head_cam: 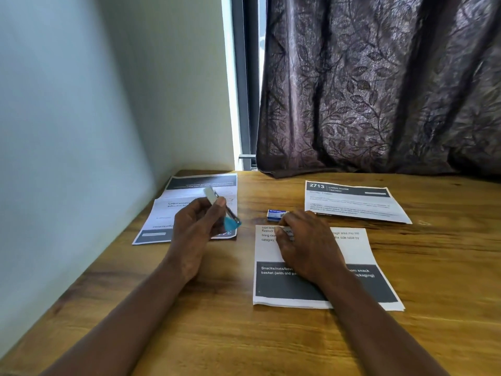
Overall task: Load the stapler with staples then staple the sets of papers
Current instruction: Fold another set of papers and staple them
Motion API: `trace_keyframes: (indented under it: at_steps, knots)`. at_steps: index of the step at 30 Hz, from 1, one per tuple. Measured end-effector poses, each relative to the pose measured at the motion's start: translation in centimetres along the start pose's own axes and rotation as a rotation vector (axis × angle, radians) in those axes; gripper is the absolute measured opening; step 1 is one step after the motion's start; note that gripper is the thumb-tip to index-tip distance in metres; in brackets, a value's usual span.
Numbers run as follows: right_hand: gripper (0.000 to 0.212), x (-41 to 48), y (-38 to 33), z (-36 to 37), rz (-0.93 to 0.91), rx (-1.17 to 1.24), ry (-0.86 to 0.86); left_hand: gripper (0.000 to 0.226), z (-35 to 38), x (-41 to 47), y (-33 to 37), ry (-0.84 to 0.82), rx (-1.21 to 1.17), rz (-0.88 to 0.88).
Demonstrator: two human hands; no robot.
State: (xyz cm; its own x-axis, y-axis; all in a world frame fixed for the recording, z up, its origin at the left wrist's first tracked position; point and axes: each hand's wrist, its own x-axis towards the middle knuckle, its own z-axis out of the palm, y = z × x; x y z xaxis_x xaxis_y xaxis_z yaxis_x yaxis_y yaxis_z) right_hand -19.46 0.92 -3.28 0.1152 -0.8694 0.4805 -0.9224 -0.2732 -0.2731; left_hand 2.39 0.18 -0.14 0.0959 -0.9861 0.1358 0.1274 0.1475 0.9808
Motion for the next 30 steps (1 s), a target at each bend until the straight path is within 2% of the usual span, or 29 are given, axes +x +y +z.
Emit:
trace_keyframes:
  at_steps: [4,8,13,23,30]
  knots:
    - [0.019,0.1,-0.2,-0.1,-0.010,0.037,0.051,0.031,0.3,0.1,0.3,-0.016,-0.179,-0.112]
    - [0.018,0.1,-0.4,0.2,-0.035,0.076,0.148,0.037,0.5,0.2,0.3,-0.017,-0.215,-0.163]
    - [0.017,0.1,-0.7,0.2,-0.091,0.040,0.282,0.032,0.5,0.2,0.4,-0.051,-0.234,-0.174]
    - [0.026,-0.1,-1.1,0.1,-0.148,-0.086,0.324,0.029,0.2,-0.1,0.2,-0.169,-0.211,-0.173]
    - [0.028,-0.1,-1.3,-0.2,-0.151,-0.107,0.344,0.031,0.1,0.0,0.1,-0.183,-0.187,-0.165]
